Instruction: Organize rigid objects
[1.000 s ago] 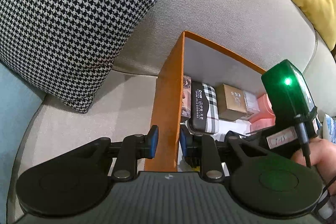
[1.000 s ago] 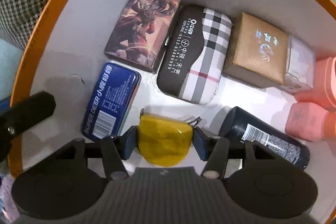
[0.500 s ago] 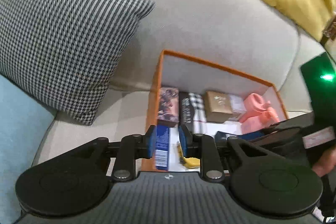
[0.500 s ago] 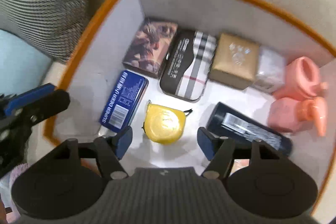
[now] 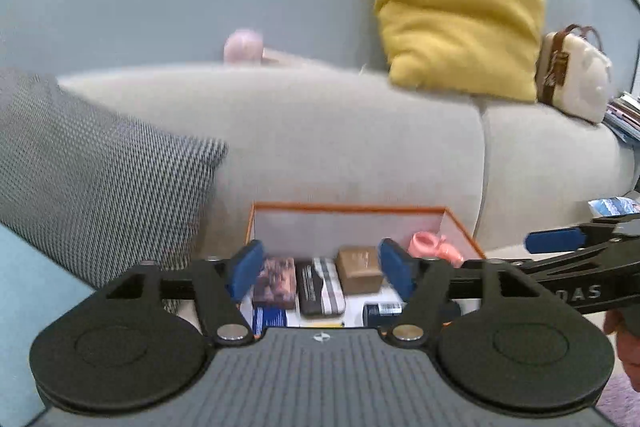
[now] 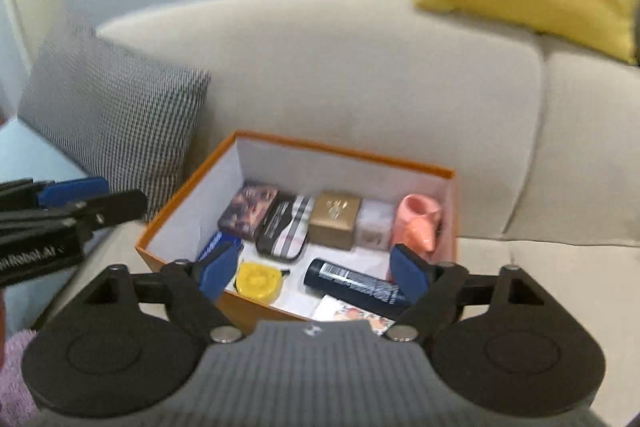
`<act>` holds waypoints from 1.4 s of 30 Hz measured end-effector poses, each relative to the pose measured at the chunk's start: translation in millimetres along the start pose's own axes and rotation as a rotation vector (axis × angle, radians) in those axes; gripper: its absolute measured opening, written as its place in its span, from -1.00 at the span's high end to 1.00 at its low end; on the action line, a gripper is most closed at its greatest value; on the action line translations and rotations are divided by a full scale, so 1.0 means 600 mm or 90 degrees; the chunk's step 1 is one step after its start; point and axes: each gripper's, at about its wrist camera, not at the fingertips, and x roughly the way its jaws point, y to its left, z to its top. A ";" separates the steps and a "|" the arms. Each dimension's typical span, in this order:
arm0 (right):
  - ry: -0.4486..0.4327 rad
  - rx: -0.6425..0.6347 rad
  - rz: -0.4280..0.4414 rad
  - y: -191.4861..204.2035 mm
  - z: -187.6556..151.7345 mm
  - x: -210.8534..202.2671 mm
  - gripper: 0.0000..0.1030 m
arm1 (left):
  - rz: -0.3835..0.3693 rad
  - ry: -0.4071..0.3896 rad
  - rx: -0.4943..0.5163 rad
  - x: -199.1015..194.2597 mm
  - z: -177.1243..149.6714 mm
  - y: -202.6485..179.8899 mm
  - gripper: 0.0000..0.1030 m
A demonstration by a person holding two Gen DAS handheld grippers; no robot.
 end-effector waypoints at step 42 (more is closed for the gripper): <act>-0.114 0.031 -0.085 0.029 -0.143 -0.008 -0.97 | 0.065 0.010 -0.043 -0.011 -0.122 0.026 -1.00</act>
